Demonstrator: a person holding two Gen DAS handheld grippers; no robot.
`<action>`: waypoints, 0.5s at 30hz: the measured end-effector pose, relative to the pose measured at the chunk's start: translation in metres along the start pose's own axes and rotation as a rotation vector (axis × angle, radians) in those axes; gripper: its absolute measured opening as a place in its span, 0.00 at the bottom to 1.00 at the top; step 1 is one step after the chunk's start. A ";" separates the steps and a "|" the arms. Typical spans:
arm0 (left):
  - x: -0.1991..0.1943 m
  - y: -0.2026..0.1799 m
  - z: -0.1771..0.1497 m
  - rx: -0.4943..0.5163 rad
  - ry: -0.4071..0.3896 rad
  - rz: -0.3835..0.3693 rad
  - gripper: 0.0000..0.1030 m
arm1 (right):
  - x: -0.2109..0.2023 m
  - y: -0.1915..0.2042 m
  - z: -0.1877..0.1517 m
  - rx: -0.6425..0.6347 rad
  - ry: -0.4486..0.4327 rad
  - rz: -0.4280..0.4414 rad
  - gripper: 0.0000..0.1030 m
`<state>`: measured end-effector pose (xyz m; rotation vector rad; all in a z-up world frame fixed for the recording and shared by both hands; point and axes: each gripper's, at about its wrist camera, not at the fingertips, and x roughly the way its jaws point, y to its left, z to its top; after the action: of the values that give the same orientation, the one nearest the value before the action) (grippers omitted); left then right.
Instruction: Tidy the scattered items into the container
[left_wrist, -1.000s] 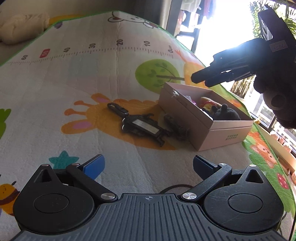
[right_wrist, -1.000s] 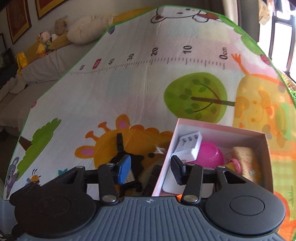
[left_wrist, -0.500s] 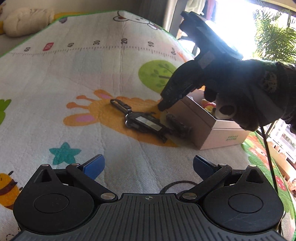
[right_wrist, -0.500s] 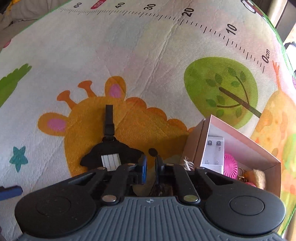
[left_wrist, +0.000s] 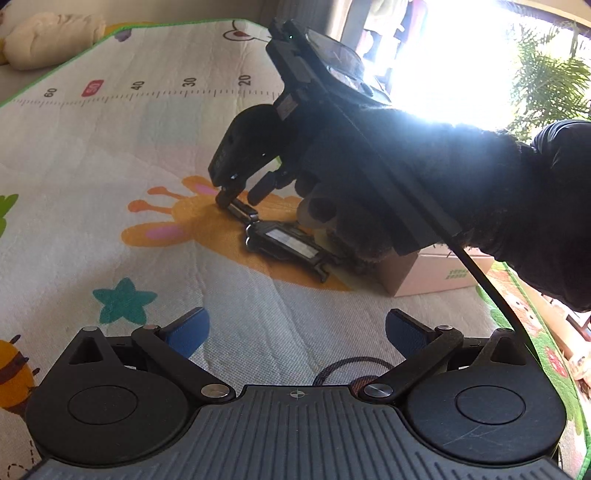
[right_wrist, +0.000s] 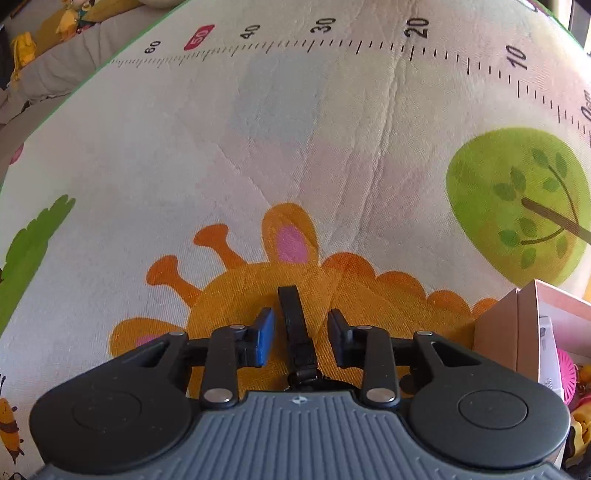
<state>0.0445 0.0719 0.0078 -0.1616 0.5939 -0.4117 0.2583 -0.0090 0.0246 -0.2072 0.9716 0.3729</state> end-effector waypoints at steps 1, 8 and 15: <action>0.000 0.000 0.000 0.002 -0.003 0.000 1.00 | -0.003 -0.003 -0.001 0.020 0.012 0.017 0.14; -0.001 -0.002 -0.001 0.022 -0.017 0.001 1.00 | -0.114 -0.010 -0.012 0.027 -0.170 0.182 0.14; -0.023 -0.009 0.002 0.078 -0.094 0.089 1.00 | -0.194 -0.010 -0.047 -0.006 -0.282 0.286 0.13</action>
<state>0.0249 0.0733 0.0238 -0.0790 0.4901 -0.3391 0.1282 -0.0752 0.1607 -0.0182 0.7214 0.6492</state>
